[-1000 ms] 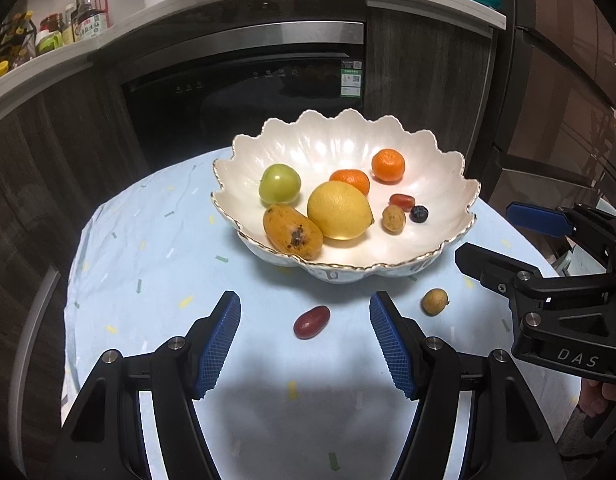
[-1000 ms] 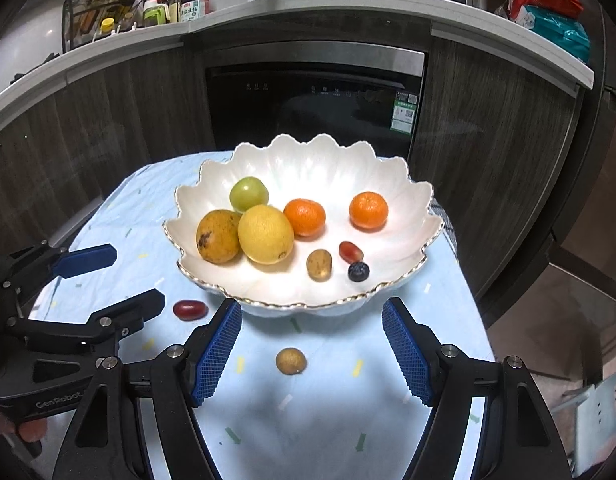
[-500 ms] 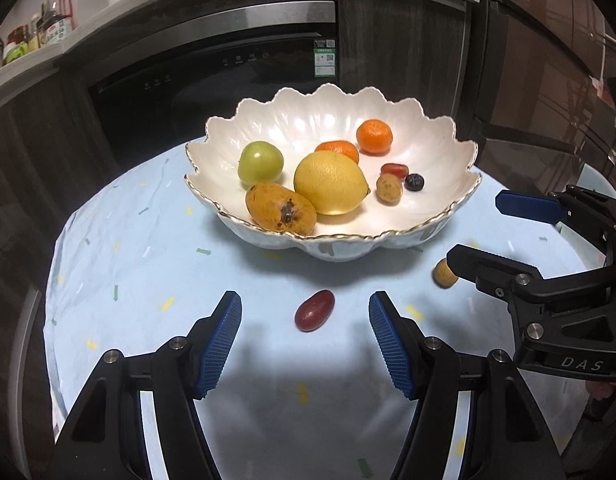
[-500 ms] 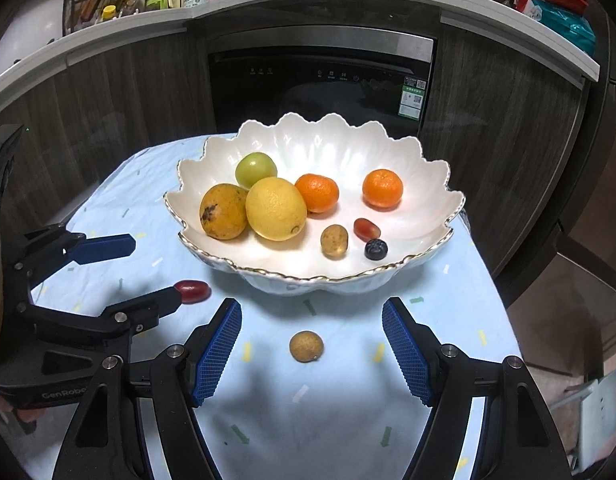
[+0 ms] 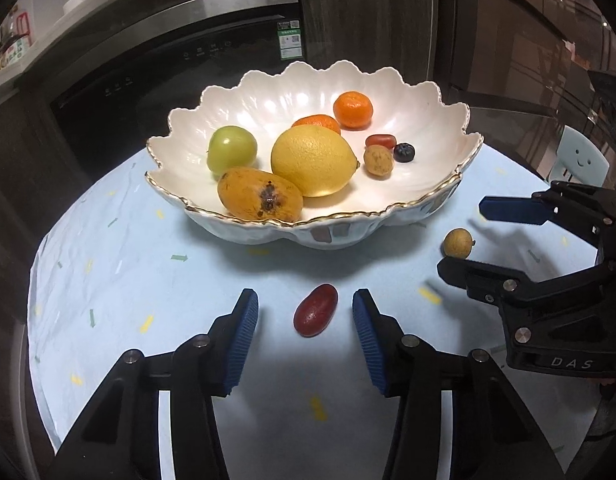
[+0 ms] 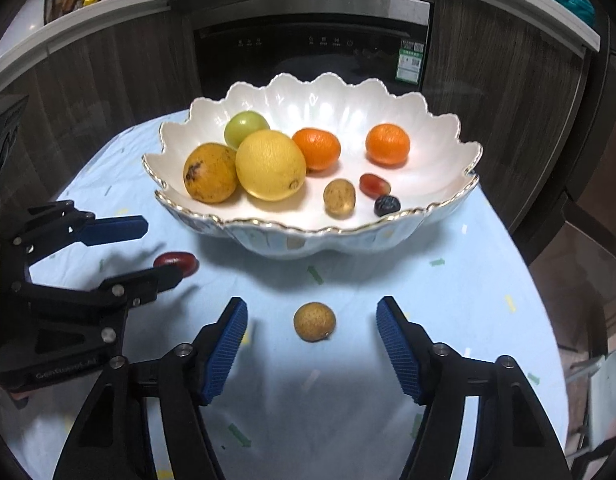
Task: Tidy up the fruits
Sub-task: 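Grasp the dark red date with the left gripper while the right gripper grasps the small brown fruit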
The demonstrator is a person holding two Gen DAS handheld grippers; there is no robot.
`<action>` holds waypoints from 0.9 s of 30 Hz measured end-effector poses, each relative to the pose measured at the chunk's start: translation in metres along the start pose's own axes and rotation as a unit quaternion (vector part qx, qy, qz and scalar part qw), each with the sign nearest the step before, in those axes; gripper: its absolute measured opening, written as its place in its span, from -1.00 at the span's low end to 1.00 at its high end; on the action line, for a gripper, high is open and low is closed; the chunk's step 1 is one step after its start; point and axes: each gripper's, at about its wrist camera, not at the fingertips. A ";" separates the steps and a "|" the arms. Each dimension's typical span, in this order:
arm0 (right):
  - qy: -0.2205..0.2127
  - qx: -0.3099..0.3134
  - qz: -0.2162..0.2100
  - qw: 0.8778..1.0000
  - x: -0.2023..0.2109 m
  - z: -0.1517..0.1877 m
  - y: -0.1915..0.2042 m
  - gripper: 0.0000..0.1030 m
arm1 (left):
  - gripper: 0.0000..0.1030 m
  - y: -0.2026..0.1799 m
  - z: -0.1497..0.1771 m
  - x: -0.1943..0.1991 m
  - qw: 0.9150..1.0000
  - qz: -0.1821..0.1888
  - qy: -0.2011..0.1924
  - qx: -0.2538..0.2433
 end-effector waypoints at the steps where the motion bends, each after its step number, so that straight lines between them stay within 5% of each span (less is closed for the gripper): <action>1: 0.001 -0.003 0.000 1.000 -0.001 0.002 0.000 0.23 | -0.05 0.000 0.001 -0.001 1.000 0.003 0.001 0.000; 18: 0.011 -0.016 -0.003 1.000 -0.012 0.008 -0.003 -0.07 | -0.37 0.000 0.006 -0.019 0.999 0.028 0.020 -0.005; 27: 0.010 -0.017 -0.007 1.000 -0.015 0.007 -0.001 -0.49 | -0.50 -0.002 0.005 -0.022 0.999 0.032 0.019 -0.006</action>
Point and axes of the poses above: each gripper's, at about its wrist camera, not at the fingertips, and x roughly against the way its jaws point, y to its left, z to its underside, and after that the axes turned 15 degrees about -y, right-handed
